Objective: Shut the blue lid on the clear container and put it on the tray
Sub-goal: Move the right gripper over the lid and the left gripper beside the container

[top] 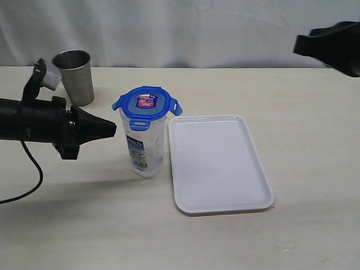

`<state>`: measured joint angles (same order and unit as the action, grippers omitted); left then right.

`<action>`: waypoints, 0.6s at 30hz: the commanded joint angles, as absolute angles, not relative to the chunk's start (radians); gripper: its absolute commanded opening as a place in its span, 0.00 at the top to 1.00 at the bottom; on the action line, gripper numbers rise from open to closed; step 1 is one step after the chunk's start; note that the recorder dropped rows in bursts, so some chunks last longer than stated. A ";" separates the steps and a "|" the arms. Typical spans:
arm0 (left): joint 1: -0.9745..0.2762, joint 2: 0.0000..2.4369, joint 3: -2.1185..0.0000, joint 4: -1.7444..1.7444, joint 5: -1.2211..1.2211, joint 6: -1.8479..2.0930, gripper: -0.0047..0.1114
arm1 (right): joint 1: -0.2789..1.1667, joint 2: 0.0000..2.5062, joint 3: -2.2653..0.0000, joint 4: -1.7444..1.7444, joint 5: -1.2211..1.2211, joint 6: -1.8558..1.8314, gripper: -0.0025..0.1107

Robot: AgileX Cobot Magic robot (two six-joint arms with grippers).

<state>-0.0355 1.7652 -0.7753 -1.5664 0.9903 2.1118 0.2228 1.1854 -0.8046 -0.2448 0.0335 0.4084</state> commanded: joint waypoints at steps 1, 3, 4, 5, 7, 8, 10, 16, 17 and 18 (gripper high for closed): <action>-0.045 1.768 -0.782 -1.559 0.961 2.143 0.96 | 0.246 1.402 -1.015 -0.262 0.226 0.360 0.94; -0.045 1.768 -0.782 -1.578 0.959 2.143 0.96 | 0.247 1.487 -1.105 -0.170 0.306 0.245 0.94; -0.045 1.768 -0.782 -1.592 0.959 2.143 0.96 | 0.247 1.523 -1.130 -0.090 0.336 0.145 0.94; -0.045 1.768 -0.782 -1.604 0.961 2.143 0.96 | 0.247 1.555 -1.157 0.043 0.375 -0.013 0.94; -0.045 1.768 -0.791 -1.604 0.958 2.143 0.96 | 0.247 1.603 -1.194 0.334 0.466 -0.372 0.94; -0.045 1.768 -0.792 -1.602 0.958 2.143 0.96 | 0.247 1.625 -1.210 0.500 0.514 -0.545 0.94; -0.045 1.768 -0.792 -1.605 0.958 2.143 0.96 | 0.245 1.658 -1.236 0.752 0.586 -0.770 0.94; -0.048 1.768 -0.792 -1.609 0.980 2.143 0.96 | 0.282 1.739 -1.316 0.970 0.601 -0.959 0.94; -0.048 1.768 -0.792 -1.612 0.985 2.143 0.96 | 0.295 1.751 -1.326 0.970 0.603 -0.959 0.94; -0.048 1.768 -0.792 -1.617 0.987 2.143 0.96 | 0.312 1.767 -1.337 0.960 0.600 -0.960 0.94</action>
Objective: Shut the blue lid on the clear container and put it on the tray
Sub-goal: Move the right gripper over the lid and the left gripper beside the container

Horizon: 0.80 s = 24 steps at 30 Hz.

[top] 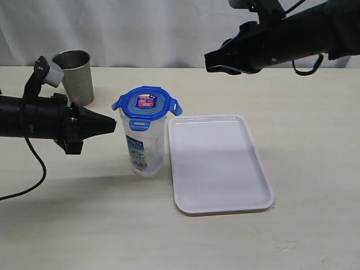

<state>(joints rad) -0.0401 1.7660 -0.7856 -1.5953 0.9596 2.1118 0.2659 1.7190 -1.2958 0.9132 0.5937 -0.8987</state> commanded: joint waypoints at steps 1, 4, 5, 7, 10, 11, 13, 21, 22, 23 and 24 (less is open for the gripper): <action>-0.048 1.768 -0.793 -1.628 0.987 2.143 0.96 | 0.329 1.782 -1.346 0.953 0.591 -0.960 0.94; -0.048 1.768 -0.793 -1.642 0.987 2.143 0.96 | 0.363 1.813 -1.356 0.952 0.519 -0.956 0.94; -0.048 1.768 -0.793 -1.642 0.983 2.143 0.96 | 0.366 1.818 -1.356 0.952 0.494 -0.953 0.94; -0.048 1.768 -0.793 -1.647 0.978 2.143 0.96 | 0.366 1.826 -1.356 0.952 0.460 -0.930 0.94; -0.048 1.768 -0.793 -1.664 0.978 2.143 0.96 | 0.366 1.830 -1.354 0.946 0.461 -0.907 0.94; -0.048 1.768 -0.793 -1.666 0.978 2.143 0.96 | 0.372 1.832 -1.353 0.946 0.477 -0.905 0.94; -0.048 1.768 -0.793 -1.677 0.978 2.143 0.96 | 0.387 1.839 -1.353 0.921 0.497 -0.903 0.94; -0.048 1.768 -0.793 -1.679 0.978 2.143 0.96 | 0.411 1.843 -1.349 0.805 0.478 -0.794 0.94; -0.048 1.768 -0.793 -1.679 0.978 2.143 0.96 | 0.411 1.847 -1.349 0.788 0.482 -0.775 0.94; -0.048 1.768 -0.793 -1.679 0.978 2.143 0.96 | 0.411 1.849 -1.349 0.781 0.489 -0.768 0.94; -0.048 1.768 -0.793 -1.679 0.978 2.143 0.96 | 0.411 1.851 -1.349 0.781 0.503 -0.765 0.94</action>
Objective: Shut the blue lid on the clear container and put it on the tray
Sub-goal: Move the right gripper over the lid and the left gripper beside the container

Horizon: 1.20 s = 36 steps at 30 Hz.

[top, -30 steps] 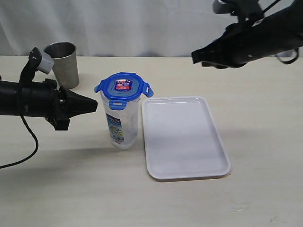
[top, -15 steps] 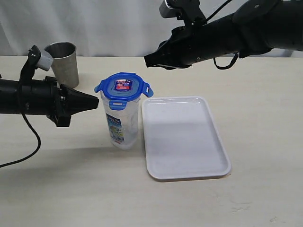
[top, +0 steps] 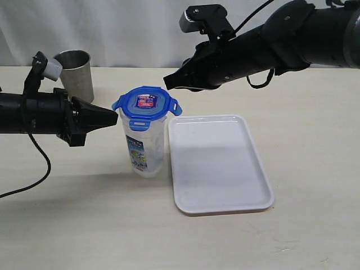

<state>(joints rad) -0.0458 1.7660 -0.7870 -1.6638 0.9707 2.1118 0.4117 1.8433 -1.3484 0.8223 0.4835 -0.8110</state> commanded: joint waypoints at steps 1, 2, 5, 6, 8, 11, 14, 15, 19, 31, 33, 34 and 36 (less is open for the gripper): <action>-0.048 1.768 -0.793 -1.679 0.978 2.143 0.96 | 0.411 1.853 -1.349 0.781 0.514 -0.765 0.94; -0.048 1.768 -0.793 -1.679 0.978 2.143 0.96 | 0.411 1.853 -1.347 0.781 0.521 -0.765 0.94; -0.048 1.768 -0.793 -1.679 0.978 2.143 0.96 | 0.411 1.853 -1.347 0.779 0.539 -0.765 0.94; -0.048 1.768 -0.793 -1.681 0.978 2.143 0.96 | 0.411 1.853 -1.347 0.779 0.549 -0.765 0.94; -0.048 1.768 -0.793 -1.692 0.976 2.143 0.96 | 0.411 1.853 -1.347 0.774 0.572 -0.765 0.94; -0.048 1.768 -0.793 -1.702 0.976 2.143 0.96 | 0.411 1.853 -1.347 0.762 0.583 -0.763 0.94; -0.048 1.768 -0.793 -1.710 0.967 2.143 0.96 | 0.411 1.853 -1.342 0.762 0.590 -0.761 0.94; -0.048 1.768 -0.793 -1.713 0.965 2.143 0.96 | 0.411 1.853 -1.342 0.762 0.592 -0.761 0.94; -0.048 1.768 -0.793 -1.714 0.965 2.143 0.96 | 0.411 1.853 -1.342 0.762 0.602 -0.754 0.94; -0.048 1.768 -0.793 -1.744 0.947 2.143 0.96 | 0.445 1.853 -1.342 0.739 0.626 -0.754 0.94; -0.048 1.768 -0.793 -1.744 0.947 2.143 0.96 | 0.446 1.853 -1.342 0.731 0.621 -0.754 0.94; -0.048 1.768 -0.793 -1.744 0.947 2.143 0.96 | 0.446 1.853 -1.342 0.731 0.621 -0.750 0.94; -0.048 1.768 -0.793 -1.744 0.947 2.143 0.96 | 0.444 1.853 -1.342 0.701 0.614 -0.726 0.94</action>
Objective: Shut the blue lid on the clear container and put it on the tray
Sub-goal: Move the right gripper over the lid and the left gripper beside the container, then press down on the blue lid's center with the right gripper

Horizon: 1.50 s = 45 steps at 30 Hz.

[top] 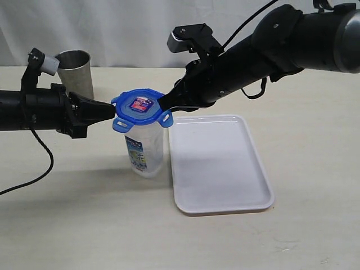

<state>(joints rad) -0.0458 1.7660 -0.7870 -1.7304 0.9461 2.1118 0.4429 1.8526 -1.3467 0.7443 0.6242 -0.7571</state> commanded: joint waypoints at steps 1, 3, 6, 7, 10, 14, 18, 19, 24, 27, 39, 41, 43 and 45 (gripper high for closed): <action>-0.048 1.768 -0.793 -1.744 0.947 2.143 0.96 | 0.444 1.853 -1.342 0.673 0.607 -0.700 0.94; -0.048 1.768 -0.793 -1.744 0.947 2.143 0.96 | 0.444 1.853 -1.342 0.626 0.603 -0.659 0.94; -0.048 1.768 -0.793 -1.744 0.947 2.143 0.96 | 0.444 1.849 -1.342 0.564 0.599 -0.629 0.94; -0.048 1.768 -0.793 -1.744 0.947 2.143 0.96 | 0.444 1.847 -1.342 0.543 0.593 -0.614 0.94; -0.048 1.768 -0.793 -1.737 0.947 2.143 0.96 | 0.444 1.812 -1.342 0.504 0.548 -0.607 0.94; -0.048 1.768 -0.793 -1.717 0.880 2.143 0.96 | 0.444 1.724 -1.344 0.527 0.486 -0.605 0.94; -0.048 1.768 -0.793 -1.709 0.887 2.143 0.96 | 0.514 1.676 -1.344 0.549 0.495 -0.632 0.94; -0.048 1.768 -0.793 -1.705 0.887 2.143 0.96 | 0.550 1.678 -1.344 0.549 0.493 -0.642 0.94; -0.048 1.768 -0.793 -1.695 0.887 2.143 0.96 | 0.604 1.754 -1.360 0.532 0.503 -0.556 0.94; -0.048 1.768 -0.793 -1.688 0.887 2.143 0.96 | 0.604 1.789 -1.362 0.532 0.495 -0.556 0.94; -0.048 1.768 -0.793 -1.687 0.911 2.143 0.96 | 0.604 1.832 -1.362 0.532 0.529 -0.556 0.94; -0.048 1.768 -0.793 -1.686 0.910 2.143 0.96 | 0.604 1.831 -1.362 0.532 0.529 -0.560 0.94; -0.048 1.768 -0.793 -1.686 0.910 2.143 0.96 | 0.604 1.827 -1.362 0.532 0.521 -0.560 0.94; -0.048 1.768 -0.793 -1.686 0.910 2.143 0.96 | 0.604 1.815 -1.362 0.532 0.514 -0.562 0.94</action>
